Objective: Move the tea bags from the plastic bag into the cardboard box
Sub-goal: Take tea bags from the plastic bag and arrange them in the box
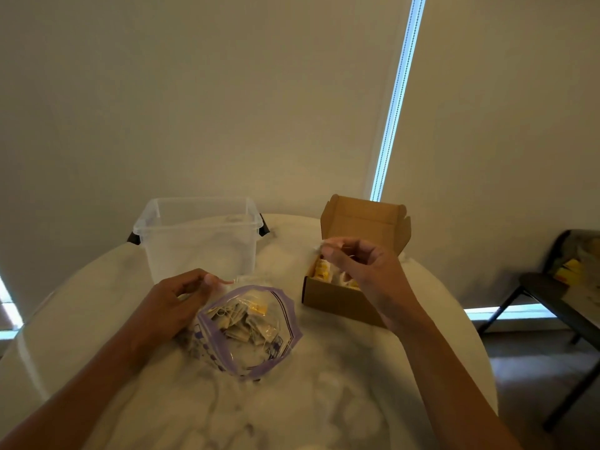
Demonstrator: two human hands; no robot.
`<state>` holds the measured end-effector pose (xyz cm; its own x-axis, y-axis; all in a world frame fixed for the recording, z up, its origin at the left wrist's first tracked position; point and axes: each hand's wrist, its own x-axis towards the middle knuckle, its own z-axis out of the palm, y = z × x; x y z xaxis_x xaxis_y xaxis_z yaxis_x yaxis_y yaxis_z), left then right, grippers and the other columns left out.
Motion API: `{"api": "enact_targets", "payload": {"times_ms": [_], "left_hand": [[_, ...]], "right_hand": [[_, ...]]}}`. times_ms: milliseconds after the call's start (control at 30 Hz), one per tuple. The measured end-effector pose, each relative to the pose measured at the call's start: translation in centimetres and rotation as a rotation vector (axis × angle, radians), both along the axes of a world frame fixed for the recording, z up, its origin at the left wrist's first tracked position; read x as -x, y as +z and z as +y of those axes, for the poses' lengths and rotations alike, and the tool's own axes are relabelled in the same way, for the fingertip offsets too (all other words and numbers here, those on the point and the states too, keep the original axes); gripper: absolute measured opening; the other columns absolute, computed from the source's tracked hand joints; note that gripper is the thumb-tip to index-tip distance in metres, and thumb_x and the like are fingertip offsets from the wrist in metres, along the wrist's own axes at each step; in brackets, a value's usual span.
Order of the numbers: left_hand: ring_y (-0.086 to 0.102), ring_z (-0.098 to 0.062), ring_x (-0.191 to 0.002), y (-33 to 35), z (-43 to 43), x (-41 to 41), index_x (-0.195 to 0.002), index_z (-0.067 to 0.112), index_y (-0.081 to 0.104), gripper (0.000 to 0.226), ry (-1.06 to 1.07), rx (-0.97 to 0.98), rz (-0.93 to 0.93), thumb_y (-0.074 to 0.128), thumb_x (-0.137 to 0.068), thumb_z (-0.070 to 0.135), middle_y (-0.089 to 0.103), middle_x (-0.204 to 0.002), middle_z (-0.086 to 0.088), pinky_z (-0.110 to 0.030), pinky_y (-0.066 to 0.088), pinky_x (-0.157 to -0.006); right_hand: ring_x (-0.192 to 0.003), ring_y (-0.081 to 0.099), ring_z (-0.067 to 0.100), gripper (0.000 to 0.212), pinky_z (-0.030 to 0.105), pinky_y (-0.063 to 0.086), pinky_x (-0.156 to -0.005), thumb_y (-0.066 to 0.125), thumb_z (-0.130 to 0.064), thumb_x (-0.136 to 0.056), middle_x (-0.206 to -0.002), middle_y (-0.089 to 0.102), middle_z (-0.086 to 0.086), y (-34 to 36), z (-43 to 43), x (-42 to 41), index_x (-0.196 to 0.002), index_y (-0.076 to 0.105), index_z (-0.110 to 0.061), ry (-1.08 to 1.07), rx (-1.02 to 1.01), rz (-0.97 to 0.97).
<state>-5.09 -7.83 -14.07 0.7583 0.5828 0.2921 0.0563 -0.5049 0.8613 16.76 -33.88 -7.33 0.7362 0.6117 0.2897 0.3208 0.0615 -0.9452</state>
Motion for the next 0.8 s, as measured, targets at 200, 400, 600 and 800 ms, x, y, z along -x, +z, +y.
{"api": "enact_targets", "payload": {"times_ms": [200,400,600,800], "left_hand": [[0.08,-0.013,-0.107,0.0,-0.2,0.0,-0.114,0.041,0.083,0.034,0.014,0.015,0.005,0.054,-0.106,0.057,0.085,-0.108,0.011,-0.05,0.062,-0.103],[0.08,-0.009,-0.102,0.3,-0.5,0.1,-0.11,0.043,0.083,0.033,0.014,0.007,0.02,0.053,-0.106,0.057,0.085,-0.105,0.012,-0.047,0.062,-0.101],[0.08,-0.004,-0.097,0.5,-0.3,0.2,-0.108,0.05,0.081,0.031,0.013,-0.028,0.038,0.052,-0.104,0.059,0.085,-0.103,0.014,-0.046,0.062,-0.098],[0.08,-0.005,-0.1,0.3,-0.1,0.3,-0.112,0.047,0.082,0.032,0.033,-0.026,0.052,0.052,-0.106,0.059,0.084,-0.105,0.015,-0.047,0.062,-0.1]], "right_hand": [[-0.079,0.062,0.013,0.023,0.031,0.05,-0.073,0.071,-0.058,-0.094,-0.086,0.075,0.002,-0.5,-0.6,-1.8,-0.09,0.079,-0.037,-0.225,0.026,-0.058],[-0.093,0.073,0.003,0.027,0.023,0.06,-0.075,0.081,-0.044,-0.089,-0.1,0.078,-0.017,-0.5,-2.1,-4.4,-0.116,0.077,-0.043,-0.319,-0.05,-0.154],[-0.089,0.077,0.002,0.023,0.025,0.064,-0.073,0.085,-0.031,-0.087,-0.097,0.08,-0.016,-1.1,-2.3,-6.3,-0.11,0.082,-0.036,-0.368,-0.065,-0.246],[-0.091,0.068,-0.003,0.009,0.011,0.052,-0.073,0.083,-0.037,-0.089,-0.096,0.075,-0.021,-1.4,-2.1,-7.7,-0.098,0.083,-0.036,-0.502,0.026,-0.347]]}}
